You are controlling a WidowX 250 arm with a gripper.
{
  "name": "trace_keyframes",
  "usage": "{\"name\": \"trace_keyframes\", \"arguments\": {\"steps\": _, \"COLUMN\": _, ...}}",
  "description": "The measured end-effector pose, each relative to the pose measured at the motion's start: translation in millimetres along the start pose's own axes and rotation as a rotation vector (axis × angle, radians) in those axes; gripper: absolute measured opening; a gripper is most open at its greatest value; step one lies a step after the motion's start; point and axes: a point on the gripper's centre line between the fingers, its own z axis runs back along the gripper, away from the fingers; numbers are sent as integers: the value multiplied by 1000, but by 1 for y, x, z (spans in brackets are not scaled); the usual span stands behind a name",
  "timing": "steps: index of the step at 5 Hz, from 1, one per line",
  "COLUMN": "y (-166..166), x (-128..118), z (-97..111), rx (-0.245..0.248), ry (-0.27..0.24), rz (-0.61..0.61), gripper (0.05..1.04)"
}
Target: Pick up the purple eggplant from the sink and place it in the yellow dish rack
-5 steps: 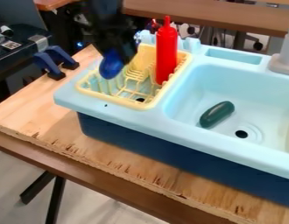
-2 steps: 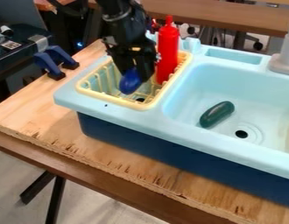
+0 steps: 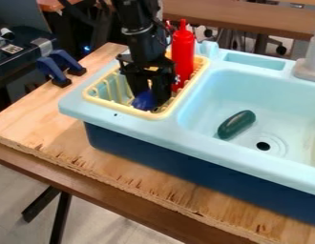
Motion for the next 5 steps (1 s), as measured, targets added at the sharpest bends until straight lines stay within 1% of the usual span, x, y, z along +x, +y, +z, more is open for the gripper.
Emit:
{"name": "trace_keyframes", "arguments": {"steps": 1, "y": 6, "x": -10, "z": 1, "rx": 24, "ry": 60, "rz": 65, "gripper": 699}}
{"name": "trace_keyframes", "arguments": {"steps": 2, "y": 4, "x": -10, "z": 25, "rx": 15, "ry": -20, "rz": 67, "gripper": 973}}
{"name": "trace_keyframes", "arguments": {"steps": 3, "y": -8, "x": -14, "z": 38, "rx": 18, "ry": -62, "rz": 42, "gripper": 1007}}
{"name": "trace_keyframes", "arguments": {"steps": 4, "y": -35, "x": -19, "z": 48, "rx": 22, "ry": -43, "rz": -22, "gripper": 1003}}
{"name": "trace_keyframes", "arguments": {"steps": 5, "y": -61, "x": -20, "z": 57, "rx": 12, "ry": -24, "rz": -88, "gripper": 1002}}
